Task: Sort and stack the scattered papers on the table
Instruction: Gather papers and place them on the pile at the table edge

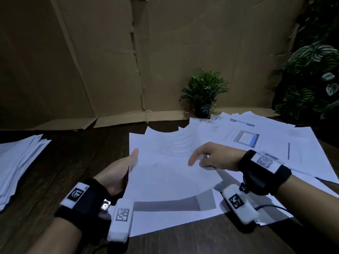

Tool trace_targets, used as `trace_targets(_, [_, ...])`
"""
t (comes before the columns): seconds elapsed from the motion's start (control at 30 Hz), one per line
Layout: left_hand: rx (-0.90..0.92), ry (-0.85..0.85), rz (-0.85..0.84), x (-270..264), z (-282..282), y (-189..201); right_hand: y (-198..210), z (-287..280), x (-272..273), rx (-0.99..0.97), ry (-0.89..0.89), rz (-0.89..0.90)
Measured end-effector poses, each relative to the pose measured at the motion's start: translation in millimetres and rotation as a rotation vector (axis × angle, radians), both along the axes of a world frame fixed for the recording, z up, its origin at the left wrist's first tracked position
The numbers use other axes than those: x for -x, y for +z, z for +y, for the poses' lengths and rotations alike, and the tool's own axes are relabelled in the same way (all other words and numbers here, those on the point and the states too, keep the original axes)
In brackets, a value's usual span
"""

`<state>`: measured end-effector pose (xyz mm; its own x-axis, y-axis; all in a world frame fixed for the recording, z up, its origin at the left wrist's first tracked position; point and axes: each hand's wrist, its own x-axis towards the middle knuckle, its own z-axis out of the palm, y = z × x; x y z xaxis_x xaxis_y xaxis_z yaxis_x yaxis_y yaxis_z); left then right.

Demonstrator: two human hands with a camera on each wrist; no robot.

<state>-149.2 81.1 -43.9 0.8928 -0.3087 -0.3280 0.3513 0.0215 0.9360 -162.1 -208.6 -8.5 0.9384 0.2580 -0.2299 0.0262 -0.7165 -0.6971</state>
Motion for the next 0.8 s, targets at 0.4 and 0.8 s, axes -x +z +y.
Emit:
trace_targets(0.4, [-0.091,-0.201,-0.178,8.3,-1.2,0.8,4.5,-14.6,-6.7,0.18,0.13,-0.137])
trace_targets(0.8, [0.155,-0.075,-0.316,8.5,-0.6,12.3,16.9,-10.4,-2.1,-0.54,-0.032,0.323])
